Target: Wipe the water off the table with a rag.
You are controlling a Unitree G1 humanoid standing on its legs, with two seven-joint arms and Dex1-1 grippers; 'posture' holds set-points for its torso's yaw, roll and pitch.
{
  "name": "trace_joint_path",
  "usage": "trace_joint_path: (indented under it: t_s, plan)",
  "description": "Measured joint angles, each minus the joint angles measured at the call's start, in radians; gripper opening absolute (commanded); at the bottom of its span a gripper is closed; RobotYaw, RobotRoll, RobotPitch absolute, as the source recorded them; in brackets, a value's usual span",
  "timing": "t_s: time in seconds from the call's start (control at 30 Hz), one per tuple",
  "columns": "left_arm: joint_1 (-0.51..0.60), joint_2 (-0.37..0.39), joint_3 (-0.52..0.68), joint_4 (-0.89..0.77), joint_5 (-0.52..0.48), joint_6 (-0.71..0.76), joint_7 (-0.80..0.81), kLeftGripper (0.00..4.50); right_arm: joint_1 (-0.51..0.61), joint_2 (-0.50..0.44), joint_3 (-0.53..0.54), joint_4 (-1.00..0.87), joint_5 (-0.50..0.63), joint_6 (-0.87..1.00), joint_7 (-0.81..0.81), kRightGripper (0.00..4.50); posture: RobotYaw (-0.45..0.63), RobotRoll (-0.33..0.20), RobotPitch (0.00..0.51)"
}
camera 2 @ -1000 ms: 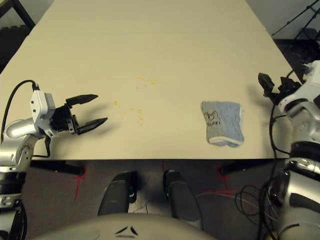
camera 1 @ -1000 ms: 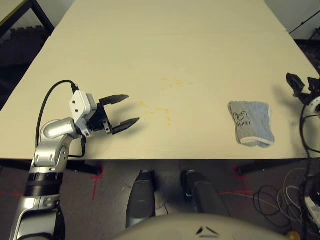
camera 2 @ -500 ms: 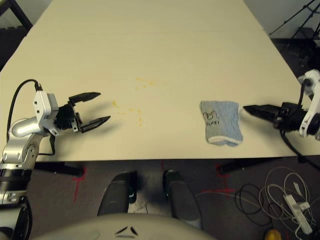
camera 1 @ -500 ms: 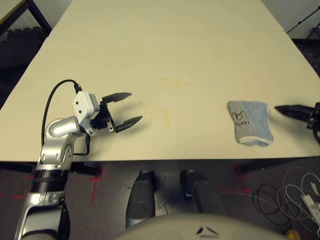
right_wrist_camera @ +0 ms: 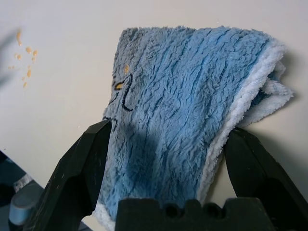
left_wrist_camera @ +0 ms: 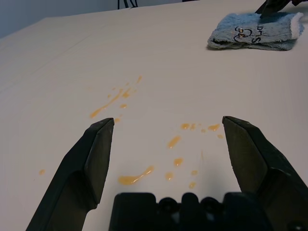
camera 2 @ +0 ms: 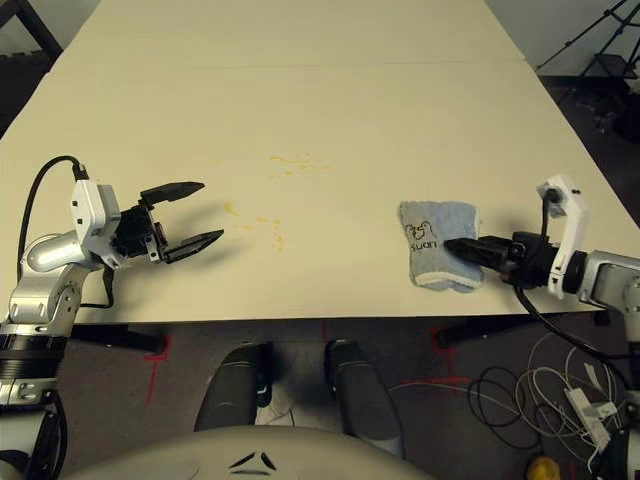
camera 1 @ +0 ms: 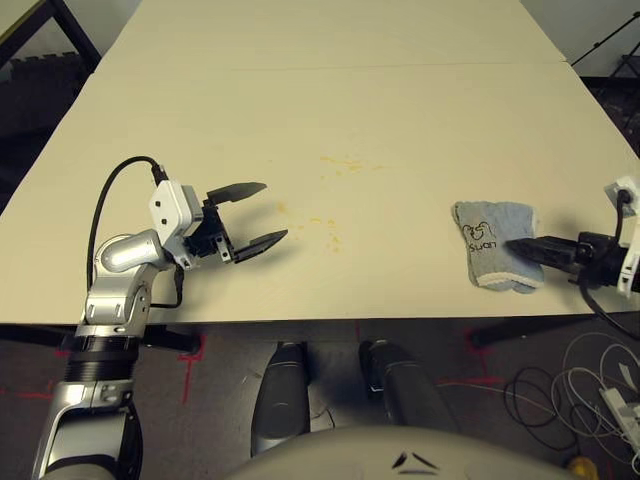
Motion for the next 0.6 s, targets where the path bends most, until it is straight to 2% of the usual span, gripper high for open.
trace_joint_path:
  t_s: [0.13, 0.2, 0.27, 0.33, 0.5, 0.6]
  plan:
    - [-0.009, -0.006, -0.005, 0.018, 0.007, -0.012, 0.0, 4.5, -0.014, 0.019, 0.006, 0.006, -0.008, -0.006, -0.021, 4.48, 0.16, 0.0, 0.189]
    - [-0.029, -0.005, -0.015, 0.043, 0.036, -0.073, -0.015, 4.5, -0.016, 0.021, 0.007, 0.009, -0.009, -0.006, -0.028, 4.48, 0.17, 0.0, 0.193]
    - [-0.043, -0.001, -0.026, 0.082, 0.067, -0.155, -0.039, 4.5, -0.019, 0.025, 0.008, 0.013, -0.009, -0.006, -0.035, 4.12, 0.17, 0.0, 0.193]
    - [-0.067, 0.007, -0.044, 0.151, 0.112, -0.262, -0.063, 4.5, -0.02, 0.028, 0.007, 0.021, -0.015, -0.008, -0.044, 3.54, 0.17, 0.0, 0.193]
    - [-0.139, 0.022, -0.096, 0.348, 0.204, -0.621, -0.132, 4.5, -0.022, 0.033, 0.011, 0.042, -0.028, -0.013, -0.057, 1.58, 0.18, 0.0, 0.2]
    - [-0.178, 0.023, -0.121, 0.412, 0.222, -0.75, -0.145, 4.5, -0.023, 0.037, 0.018, 0.046, -0.029, -0.011, -0.057, 0.39, 0.18, 0.0, 0.201]
